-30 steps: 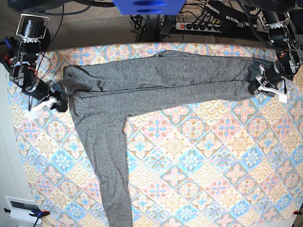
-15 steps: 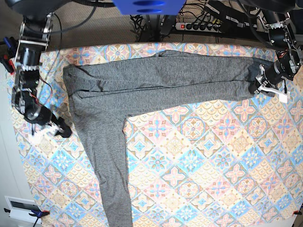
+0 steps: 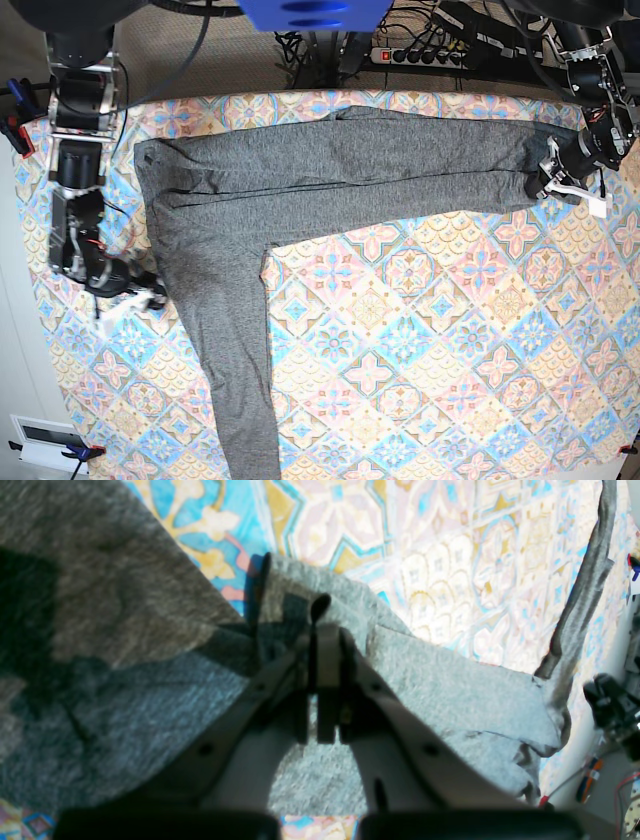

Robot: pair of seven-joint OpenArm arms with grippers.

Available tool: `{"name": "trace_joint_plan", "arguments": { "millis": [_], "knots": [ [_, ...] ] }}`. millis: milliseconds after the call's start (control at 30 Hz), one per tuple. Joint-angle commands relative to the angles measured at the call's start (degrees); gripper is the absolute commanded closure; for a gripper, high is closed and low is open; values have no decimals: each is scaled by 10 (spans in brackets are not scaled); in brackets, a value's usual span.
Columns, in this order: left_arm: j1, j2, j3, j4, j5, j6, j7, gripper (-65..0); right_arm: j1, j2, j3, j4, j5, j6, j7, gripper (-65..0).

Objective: Layout the t-shirt on the table in an organized manner, then fold the t-shirt properly
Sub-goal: 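Move the right gripper along the shirt edge to the sleeve seam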

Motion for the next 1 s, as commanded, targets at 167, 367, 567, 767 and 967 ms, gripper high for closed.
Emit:
{"name": "trace_joint_plan", "arguments": {
  "millis": [167, 367, 567, 767, 967],
  "knots": [
    [-3, -13, -5, 8, -9, -3, -3, 0, 67, 6, 2, -74, -63, 63, 42, -328],
    [-3, -13, -5, 8, -9, -3, -2, 0, 74, 6, 1, -83, -73, 63, 92, -330],
    [-2, -13, -5, 8, -9, -3, -2, 0, 74, 6, 1, -83, -87, 64, 91, -330],
    [-2, -13, -5, 8, -9, -3, -2, 0, 74, -36, 0, -83, -86, 66, 90, -331],
    [0, -13, -5, 8, -10, -3, -2, 0, 72, -62, 0, -83, -87, 66, 90, -331]
  ]
}}
